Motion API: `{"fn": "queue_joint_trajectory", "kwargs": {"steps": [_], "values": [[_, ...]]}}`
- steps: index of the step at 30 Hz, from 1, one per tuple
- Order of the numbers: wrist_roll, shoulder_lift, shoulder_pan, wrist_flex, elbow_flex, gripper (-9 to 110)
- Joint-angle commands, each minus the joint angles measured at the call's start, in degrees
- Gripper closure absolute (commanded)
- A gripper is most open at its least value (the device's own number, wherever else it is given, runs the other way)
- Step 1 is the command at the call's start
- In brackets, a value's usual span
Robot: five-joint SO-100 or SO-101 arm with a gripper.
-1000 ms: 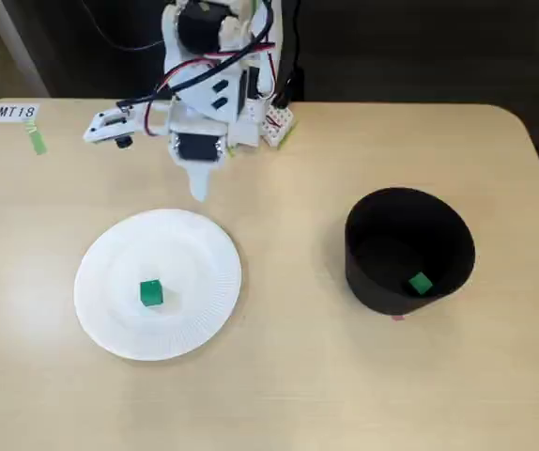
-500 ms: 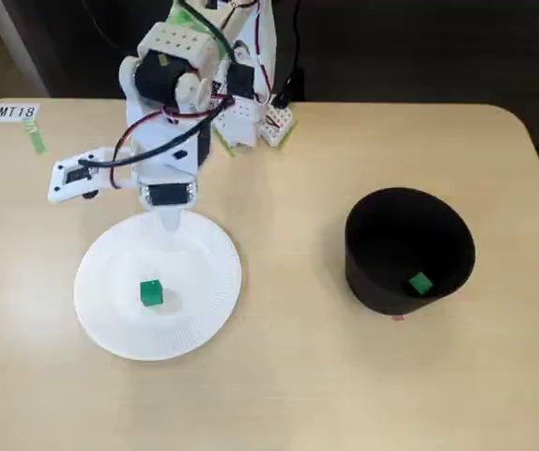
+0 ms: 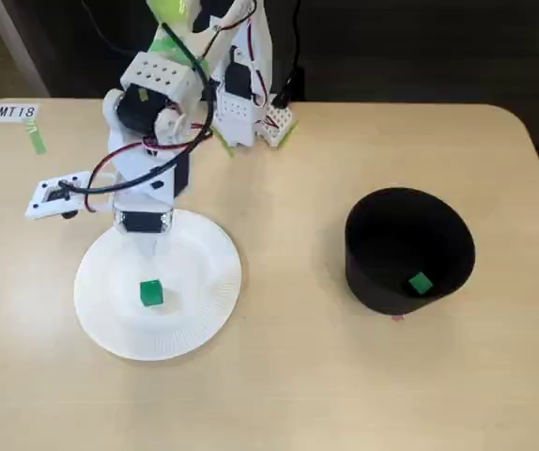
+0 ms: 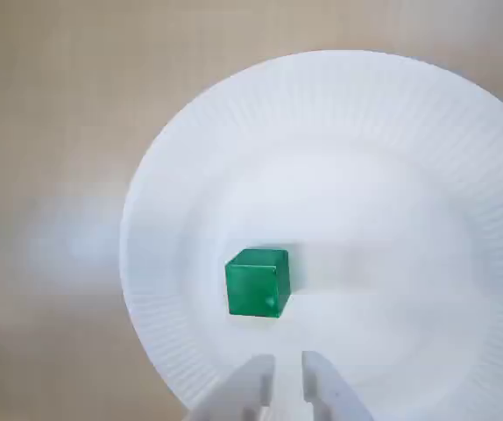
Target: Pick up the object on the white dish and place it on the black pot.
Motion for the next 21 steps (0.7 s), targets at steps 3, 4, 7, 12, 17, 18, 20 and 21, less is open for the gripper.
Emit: {"fn": "queue_joint_trajectory", "kwargs": {"steps": [3,4,7,12,17,18,20,21], "values": [[-1.1,-1.7,0.5,1.5,-4.8,84],[-1.3,-3.1,0.5,2.7,-6.3,82],[-2.6,-8.4,0.5,8.2,-13.7,80],[-2.8,-11.6,0.7,9.3,-18.5,79],[-3.2,-16.8,0.7,14.0,-25.0,76],[-3.3,-18.2,0.7,15.4,-26.8,76],[-3.4,-19.9,0.7,16.9,-29.0,75],[-3.4,-20.2,0.7,17.0,-29.3,75]]}}
